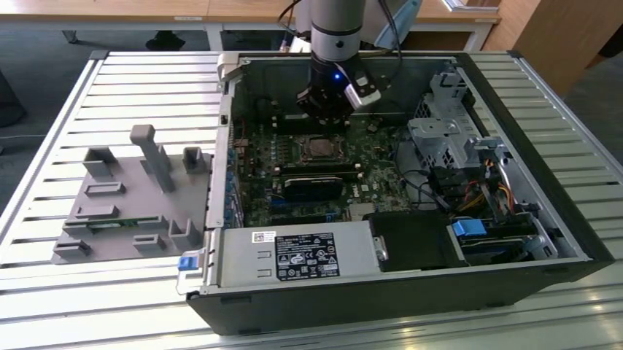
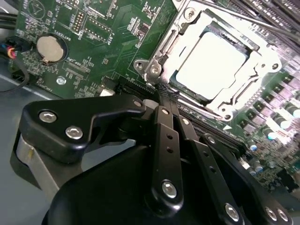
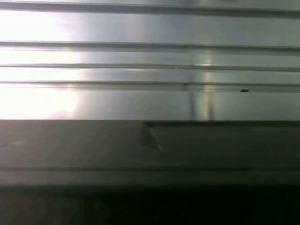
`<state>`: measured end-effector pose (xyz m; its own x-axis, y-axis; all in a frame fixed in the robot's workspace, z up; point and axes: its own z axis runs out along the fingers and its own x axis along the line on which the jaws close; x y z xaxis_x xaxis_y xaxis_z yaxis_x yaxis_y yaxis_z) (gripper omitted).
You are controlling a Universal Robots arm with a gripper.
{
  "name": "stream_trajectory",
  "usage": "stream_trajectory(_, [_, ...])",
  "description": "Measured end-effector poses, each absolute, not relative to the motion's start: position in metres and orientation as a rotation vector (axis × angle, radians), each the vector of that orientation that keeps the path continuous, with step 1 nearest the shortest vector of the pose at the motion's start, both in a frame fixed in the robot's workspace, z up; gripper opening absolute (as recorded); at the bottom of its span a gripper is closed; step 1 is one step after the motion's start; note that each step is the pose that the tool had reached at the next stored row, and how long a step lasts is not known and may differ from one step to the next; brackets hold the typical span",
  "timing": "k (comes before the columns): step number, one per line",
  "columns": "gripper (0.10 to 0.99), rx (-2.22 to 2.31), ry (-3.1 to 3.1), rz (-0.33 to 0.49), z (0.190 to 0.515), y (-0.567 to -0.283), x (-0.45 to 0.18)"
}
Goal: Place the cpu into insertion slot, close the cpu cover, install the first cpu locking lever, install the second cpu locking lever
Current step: 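Install the first cpu locking lever, then install the second cpu locking lever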
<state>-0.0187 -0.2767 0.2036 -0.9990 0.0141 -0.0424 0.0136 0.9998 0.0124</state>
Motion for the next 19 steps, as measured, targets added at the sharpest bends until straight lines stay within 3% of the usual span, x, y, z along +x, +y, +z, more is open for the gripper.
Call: stream_trajectory(19, [0.122,0.021,3.099,0.019,0.2104,-0.2813,-0.0187])
